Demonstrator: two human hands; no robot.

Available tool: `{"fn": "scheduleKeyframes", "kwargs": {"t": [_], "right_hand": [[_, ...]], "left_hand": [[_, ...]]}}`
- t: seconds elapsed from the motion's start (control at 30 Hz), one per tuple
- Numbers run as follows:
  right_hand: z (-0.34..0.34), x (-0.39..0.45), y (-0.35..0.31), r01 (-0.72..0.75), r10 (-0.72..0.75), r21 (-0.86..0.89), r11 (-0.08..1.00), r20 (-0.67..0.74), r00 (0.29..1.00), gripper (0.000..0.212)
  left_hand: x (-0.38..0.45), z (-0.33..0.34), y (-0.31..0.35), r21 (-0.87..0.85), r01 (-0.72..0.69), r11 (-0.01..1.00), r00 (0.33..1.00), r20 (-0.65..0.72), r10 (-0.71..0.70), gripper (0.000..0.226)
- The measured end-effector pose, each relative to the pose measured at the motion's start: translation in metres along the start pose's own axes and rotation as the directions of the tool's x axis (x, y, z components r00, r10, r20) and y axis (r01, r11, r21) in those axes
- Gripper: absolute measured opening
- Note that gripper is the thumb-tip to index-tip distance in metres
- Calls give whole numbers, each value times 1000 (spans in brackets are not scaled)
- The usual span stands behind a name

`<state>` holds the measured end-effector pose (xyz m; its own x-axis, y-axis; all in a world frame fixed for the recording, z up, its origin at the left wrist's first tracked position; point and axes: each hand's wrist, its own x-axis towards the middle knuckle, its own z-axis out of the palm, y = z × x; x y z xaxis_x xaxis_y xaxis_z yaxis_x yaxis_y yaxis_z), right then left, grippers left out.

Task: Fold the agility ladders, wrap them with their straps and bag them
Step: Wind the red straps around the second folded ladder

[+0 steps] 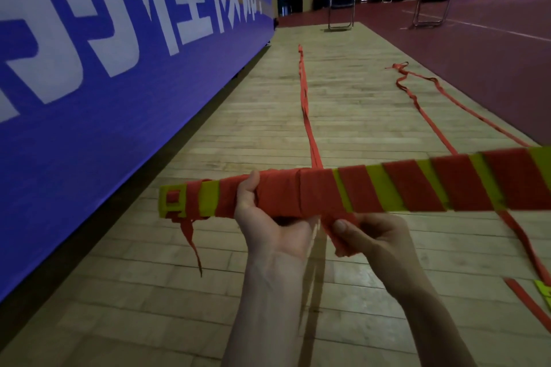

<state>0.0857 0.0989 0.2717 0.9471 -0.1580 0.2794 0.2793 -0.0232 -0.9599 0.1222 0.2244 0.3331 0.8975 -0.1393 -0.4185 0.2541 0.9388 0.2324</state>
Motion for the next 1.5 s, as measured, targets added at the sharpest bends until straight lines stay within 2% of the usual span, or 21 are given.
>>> {"fn": "scheduleKeyframes", "kwargs": {"t": [0.07,0.27,0.37,0.43,0.5,0.6,0.67,0.7,0.77,0.83,0.87,0.93,1.0,1.07,1.17,1.23,1.3,1.33,1.4,1.47,1.5], "right_hand": [[3,-1,-3,-69,59,78,995,124,991,11],[9,-1,-15,-264,237,161,951,172,956,22],[20,-7,-24,-361,344,182,915,119,931,28],[28,-8,-28,-401,395,157,902,71,916,53],[35,-7,-28,-422,431,210,882,0,902,73],[44,-2,-19,-436,523,396,809,-144,840,61],[45,3,-11,-387,505,444,808,-185,843,56],[45,5,-8,-355,476,447,821,-192,858,58],[41,8,-5,-283,401,429,858,-215,890,57],[35,7,1,-218,307,328,919,-252,918,50],[30,5,4,-182,241,250,951,-231,943,48],[22,-1,8,-108,118,89,990,-107,987,48],[21,-10,5,-121,122,22,992,-38,992,46],[27,-17,5,-225,229,59,973,-92,969,42],[42,-20,6,-365,426,384,848,-87,900,40],[48,-18,2,-392,501,575,718,-35,865,47],[50,-17,-1,-348,504,665,661,-50,862,40],[50,-16,-1,-308,483,676,670,-81,872,34],[46,-14,1,-213,401,623,753,-178,899,32],[36,-12,5,-134,303,504,853,-271,913,31],[30,-13,7,-112,248,416,903,-289,924,30]], "left_hand": [[1,2,5,-14,9,1000,1000,-12,-9,30],[6,-7,11,-88,-89,992,996,22,91,19],[12,-15,7,-132,-183,974,980,51,191,14],[18,-21,3,-148,-217,965,966,113,234,12],[23,-28,-2,-167,-230,959,936,232,265,24],[28,-36,-8,-151,-216,965,864,431,261,43],[30,-38,-9,-139,-166,976,827,519,214,46],[27,-37,-10,-123,-141,982,837,515,184,48],[20,-27,-12,-21,-110,994,922,372,110,51],[13,-14,-19,109,-45,993,997,70,37,48],[12,-9,-20,123,-12,992,999,-40,17,42],[19,-9,-16,120,12,993,994,-108,1,18],[27,-18,-8,97,-86,992,996,-13,88,5],[31,-29,-4,23,-192,981,973,139,187,29],[29,-37,-8,-52,-300,953,871,394,295,63],[29,-41,-10,-36,-291,956,777,575,258,86],[29,-42,-8,45,-277,960,744,642,185,94],[25,-41,-9,80,-274,958,758,631,165,93],[13,-30,-13,119,-222,968,877,458,145,75],[7,-19,-22,192,-123,974,991,66,113,44],[7,-16,-27,220,-56,974,990,-115,83,49]]}}
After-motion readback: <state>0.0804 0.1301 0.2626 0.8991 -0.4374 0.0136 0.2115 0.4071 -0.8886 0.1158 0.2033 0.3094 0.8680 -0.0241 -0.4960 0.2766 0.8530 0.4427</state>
